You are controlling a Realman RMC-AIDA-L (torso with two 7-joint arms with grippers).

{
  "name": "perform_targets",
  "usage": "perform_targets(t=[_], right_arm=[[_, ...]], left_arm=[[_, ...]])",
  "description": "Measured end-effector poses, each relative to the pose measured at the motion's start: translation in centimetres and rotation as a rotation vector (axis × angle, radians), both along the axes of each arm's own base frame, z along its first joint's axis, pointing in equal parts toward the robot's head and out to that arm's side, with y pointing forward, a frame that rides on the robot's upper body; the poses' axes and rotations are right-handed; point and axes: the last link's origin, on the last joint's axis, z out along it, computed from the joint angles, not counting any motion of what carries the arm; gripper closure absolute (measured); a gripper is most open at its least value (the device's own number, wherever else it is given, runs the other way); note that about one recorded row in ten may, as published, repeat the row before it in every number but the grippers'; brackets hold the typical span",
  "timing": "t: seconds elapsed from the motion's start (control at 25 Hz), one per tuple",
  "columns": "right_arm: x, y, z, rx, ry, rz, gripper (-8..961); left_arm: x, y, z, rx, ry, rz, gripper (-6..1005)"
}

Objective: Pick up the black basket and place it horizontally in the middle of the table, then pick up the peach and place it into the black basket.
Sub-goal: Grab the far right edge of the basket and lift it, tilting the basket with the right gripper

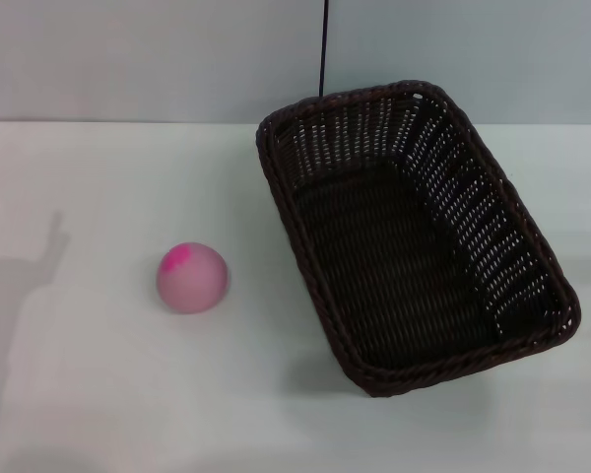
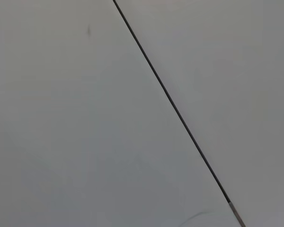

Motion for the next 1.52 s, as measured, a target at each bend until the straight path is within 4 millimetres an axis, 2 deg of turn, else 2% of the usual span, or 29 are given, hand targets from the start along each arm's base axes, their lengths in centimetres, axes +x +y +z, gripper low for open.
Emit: perform_targets(t=[0.2, 0.52, 0.64, 0.84, 1.0, 1.12, 1.2, 1.24, 1.28, 1.52], right_arm=[[0.0, 0.0, 0.3, 0.003, -0.011, 0.004, 144], [0.0, -0.5, 1.9, -0.007, -0.047, 0.046, 143], [-0.4, 0.0, 3.5, -0.109, -0.052, 0.102, 143], [-2.3, 1.6, 7.9, -0.366, -0.092, 0.141, 144], [-5.2, 3.5, 11.3, -0.575, -0.113, 0.085, 143], [-7.6, 5.6, 12.3, -0.743, -0.157, 0.015, 143], [-8.9, 7.1, 12.2, -0.861, -0.186, -0.034, 143], [-10.2, 8.9, 11.9, -0.989, -0.207, -0.079, 144], [-10.2, 8.9, 11.9, -0.989, -0.207, -0.079, 144], [-13.3, 13.8, 9.3, -1.252, -0.265, -0.143, 144]], left_arm=[[-0.4, -0.2, 0.4, -0.003, -0.006, 0.002, 160], [-0.5, -0.1, 0.5, -0.003, -0.002, 0.000, 161], [-0.5, -0.1, 0.5, -0.004, 0.002, 0.001, 162], [-0.6, 0.0, 0.6, -0.004, 0.010, 0.001, 163], [-0.6, 0.0, 0.6, -0.004, 0.011, 0.001, 163], [-0.4, 0.1, 0.7, -0.006, -0.012, -0.012, 164], [-0.4, 0.1, 0.7, -0.005, -0.015, -0.012, 164], [-0.4, 0.1, 0.7, -0.005, -0.015, -0.012, 165], [-0.4, 0.1, 0.7, -0.005, -0.015, -0.012, 165], [-0.6, -0.4, 0.5, -0.005, -0.024, 0.000, 166]])
